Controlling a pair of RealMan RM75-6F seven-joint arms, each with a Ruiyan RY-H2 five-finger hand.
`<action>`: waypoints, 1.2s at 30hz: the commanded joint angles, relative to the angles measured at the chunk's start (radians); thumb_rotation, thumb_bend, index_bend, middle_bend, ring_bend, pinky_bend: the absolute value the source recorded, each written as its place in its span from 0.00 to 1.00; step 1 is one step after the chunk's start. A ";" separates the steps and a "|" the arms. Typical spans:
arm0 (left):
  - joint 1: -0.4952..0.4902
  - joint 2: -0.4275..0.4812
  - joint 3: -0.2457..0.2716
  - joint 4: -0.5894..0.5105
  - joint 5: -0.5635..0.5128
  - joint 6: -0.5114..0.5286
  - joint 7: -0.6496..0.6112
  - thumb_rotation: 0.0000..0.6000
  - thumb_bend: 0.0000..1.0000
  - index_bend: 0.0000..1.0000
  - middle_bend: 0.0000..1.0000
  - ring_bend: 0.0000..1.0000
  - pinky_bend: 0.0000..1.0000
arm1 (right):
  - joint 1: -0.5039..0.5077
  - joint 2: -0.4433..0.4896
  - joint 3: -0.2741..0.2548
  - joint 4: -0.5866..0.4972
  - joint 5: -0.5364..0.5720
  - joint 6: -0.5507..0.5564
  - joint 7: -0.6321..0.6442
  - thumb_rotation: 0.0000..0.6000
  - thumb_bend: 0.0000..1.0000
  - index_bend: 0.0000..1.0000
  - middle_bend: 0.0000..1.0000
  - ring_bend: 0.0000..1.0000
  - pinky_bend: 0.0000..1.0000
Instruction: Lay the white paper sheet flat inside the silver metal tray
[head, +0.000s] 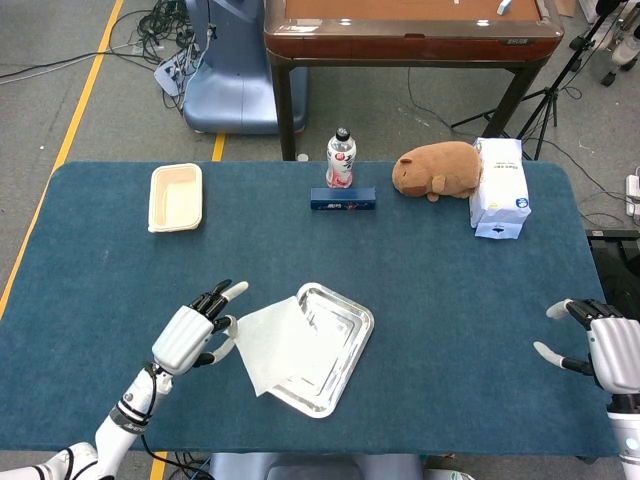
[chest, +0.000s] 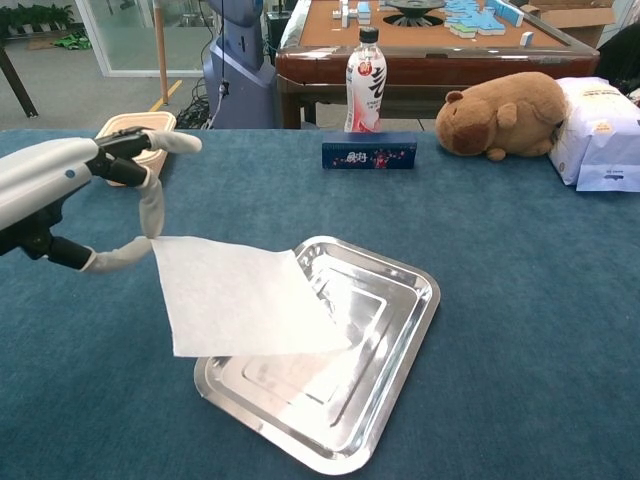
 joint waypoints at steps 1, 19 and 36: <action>0.011 -0.012 0.017 0.009 0.017 0.009 0.022 1.00 0.44 0.69 0.11 0.00 0.22 | -0.001 0.000 0.001 0.000 0.000 0.001 0.000 1.00 0.06 0.48 0.49 0.40 0.42; 0.005 -0.090 0.030 0.069 0.011 -0.051 0.021 1.00 0.44 0.69 0.11 0.00 0.22 | -0.010 0.012 0.010 0.000 0.008 0.016 0.021 1.00 0.06 0.48 0.49 0.40 0.42; -0.007 -0.128 0.018 0.068 -0.035 -0.123 0.101 1.00 0.44 0.69 0.11 0.00 0.22 | -0.019 0.031 0.016 -0.008 0.020 0.022 0.015 1.00 0.06 0.48 0.49 0.40 0.42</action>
